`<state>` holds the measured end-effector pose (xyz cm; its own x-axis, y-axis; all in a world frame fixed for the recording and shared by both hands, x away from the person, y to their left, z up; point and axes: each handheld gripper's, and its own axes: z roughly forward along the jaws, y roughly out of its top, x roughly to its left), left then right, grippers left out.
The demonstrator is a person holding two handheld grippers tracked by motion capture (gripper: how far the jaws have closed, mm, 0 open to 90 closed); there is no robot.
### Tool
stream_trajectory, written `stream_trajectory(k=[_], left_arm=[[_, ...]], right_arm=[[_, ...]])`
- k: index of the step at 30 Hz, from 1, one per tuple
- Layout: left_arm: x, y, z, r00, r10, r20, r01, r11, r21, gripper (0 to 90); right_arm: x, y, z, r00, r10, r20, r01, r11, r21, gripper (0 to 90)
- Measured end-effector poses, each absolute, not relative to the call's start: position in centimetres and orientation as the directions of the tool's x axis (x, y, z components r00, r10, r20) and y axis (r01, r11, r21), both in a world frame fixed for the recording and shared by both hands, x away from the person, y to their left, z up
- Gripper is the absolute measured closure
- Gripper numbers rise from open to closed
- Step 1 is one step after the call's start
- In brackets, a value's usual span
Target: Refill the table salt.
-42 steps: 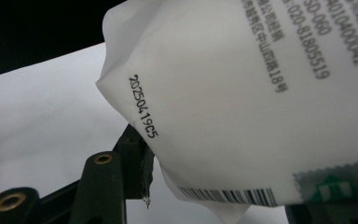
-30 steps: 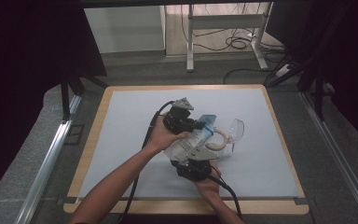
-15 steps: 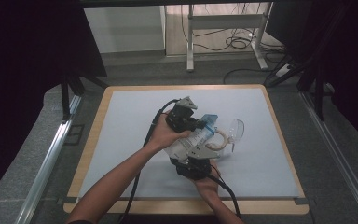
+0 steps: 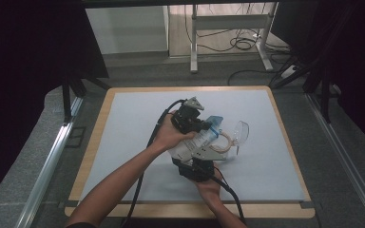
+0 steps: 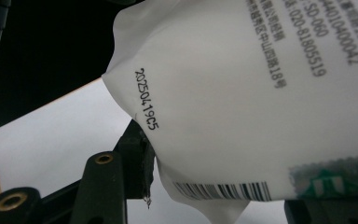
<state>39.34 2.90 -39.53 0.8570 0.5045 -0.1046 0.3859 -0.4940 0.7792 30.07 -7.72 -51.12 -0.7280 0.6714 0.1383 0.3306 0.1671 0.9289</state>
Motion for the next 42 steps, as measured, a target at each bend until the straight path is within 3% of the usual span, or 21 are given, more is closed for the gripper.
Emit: stream_trajectory(k=[42], left_arm=[[40.0,2.7,-39.3,0.862,0.494,-0.109,0.397,-0.526,0.752,89.7]], right_arm=[[30.1,-6.6,-50.7,-0.717,0.684,0.136,0.312,0.141,0.939,50.7]])
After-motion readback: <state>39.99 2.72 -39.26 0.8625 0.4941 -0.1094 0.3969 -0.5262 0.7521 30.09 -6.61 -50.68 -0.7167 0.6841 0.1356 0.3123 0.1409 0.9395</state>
